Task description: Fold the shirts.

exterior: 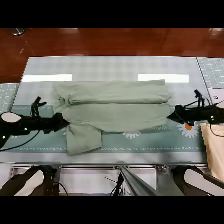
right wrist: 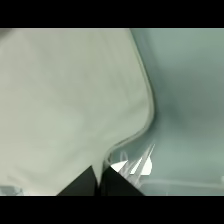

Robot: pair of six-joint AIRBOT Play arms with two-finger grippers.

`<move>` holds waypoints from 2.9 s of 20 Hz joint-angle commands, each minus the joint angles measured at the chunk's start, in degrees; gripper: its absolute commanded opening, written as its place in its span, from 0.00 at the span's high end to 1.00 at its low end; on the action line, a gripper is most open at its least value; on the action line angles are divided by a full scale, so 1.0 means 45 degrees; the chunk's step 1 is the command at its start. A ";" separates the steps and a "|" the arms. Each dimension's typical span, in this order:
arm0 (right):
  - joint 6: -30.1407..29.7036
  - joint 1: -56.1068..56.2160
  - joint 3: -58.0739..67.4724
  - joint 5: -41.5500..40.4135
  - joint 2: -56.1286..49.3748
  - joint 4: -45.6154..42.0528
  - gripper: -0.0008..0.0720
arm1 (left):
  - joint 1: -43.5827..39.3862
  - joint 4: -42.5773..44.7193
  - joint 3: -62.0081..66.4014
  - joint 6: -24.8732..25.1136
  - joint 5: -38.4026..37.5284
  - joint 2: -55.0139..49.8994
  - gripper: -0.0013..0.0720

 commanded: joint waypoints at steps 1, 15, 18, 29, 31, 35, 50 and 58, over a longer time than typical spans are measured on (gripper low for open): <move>0.0044 0.0165 0.2161 0.0457 -0.0107 -0.0068 0.96 | 0.0253 0.0005 0.1821 0.0248 -0.0306 -0.0068 0.95; 0.1647 0.1627 0.8976 -0.1039 -0.6033 0.0714 0.96 | -0.0952 0.0005 1.3274 -0.1511 -0.2244 -0.9554 0.95; 0.1651 0.1627 0.9185 -0.1171 -0.6640 0.0733 0.96 | -0.0952 0.0000 1.5178 -0.2157 -0.2773 -1.0953 0.95; 0.1341 0.0699 1.0535 0.0578 -0.7140 0.1321 0.13 | 0.0165 0.1889 1.7267 -0.2963 -0.6261 -1.1769 0.02; 0.1341 -0.0102 1.0841 0.1613 -0.7111 0.1137 0.13 | 0.1073 0.4789 1.7296 -0.3245 -0.7732 -1.0987 0.02; 0.1326 -0.0690 1.0229 0.1914 -0.7271 0.0155 0.13 | 0.2550 0.6795 1.5038 -0.3230 -0.6397 -0.8281 0.02; 0.0219 0.1651 1.0108 0.2278 -0.7669 0.1491 0.96 | -0.3143 0.0500 0.8058 0.0393 0.1428 -0.3468 0.96; 0.0233 0.1637 0.6980 0.2807 0.0340 -0.0967 0.96 | -0.8578 0.3201 1.0341 -0.2307 0.2914 -0.6169 0.95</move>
